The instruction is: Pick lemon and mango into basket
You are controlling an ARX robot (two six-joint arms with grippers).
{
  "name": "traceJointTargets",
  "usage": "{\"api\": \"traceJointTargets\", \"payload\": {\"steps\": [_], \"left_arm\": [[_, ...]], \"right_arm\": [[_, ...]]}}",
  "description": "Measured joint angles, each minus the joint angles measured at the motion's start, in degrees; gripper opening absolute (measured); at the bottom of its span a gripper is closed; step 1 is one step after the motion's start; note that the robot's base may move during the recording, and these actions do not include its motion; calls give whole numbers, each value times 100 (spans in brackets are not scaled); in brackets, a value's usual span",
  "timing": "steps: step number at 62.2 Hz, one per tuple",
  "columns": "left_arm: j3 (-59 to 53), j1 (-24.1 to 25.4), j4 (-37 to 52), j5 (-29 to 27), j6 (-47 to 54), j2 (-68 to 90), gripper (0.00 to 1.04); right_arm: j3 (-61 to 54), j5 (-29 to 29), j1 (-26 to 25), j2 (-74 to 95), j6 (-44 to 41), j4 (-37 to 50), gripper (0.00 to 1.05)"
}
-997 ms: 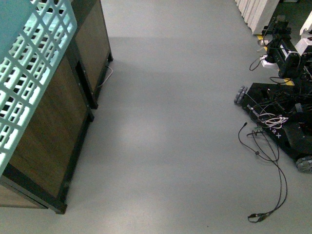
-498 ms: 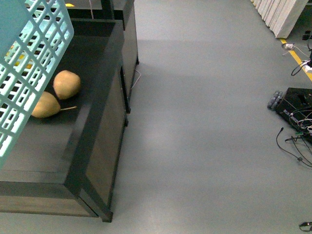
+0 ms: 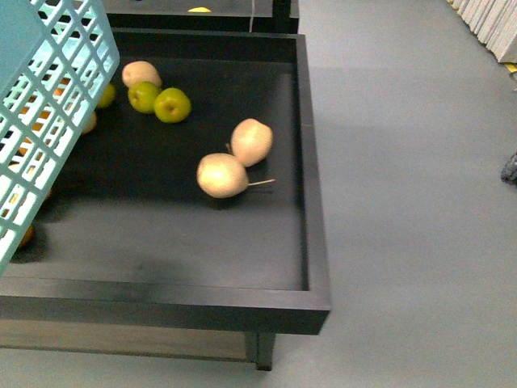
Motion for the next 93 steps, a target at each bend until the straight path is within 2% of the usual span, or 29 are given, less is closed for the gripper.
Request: {"api": "traceJointTargets", "payload": {"steps": [93], "left_arm": [[7, 0, -2, 7, 0, 2, 6]], "right_arm": [[0, -2, 0, 2, -2, 0, 96]]}}
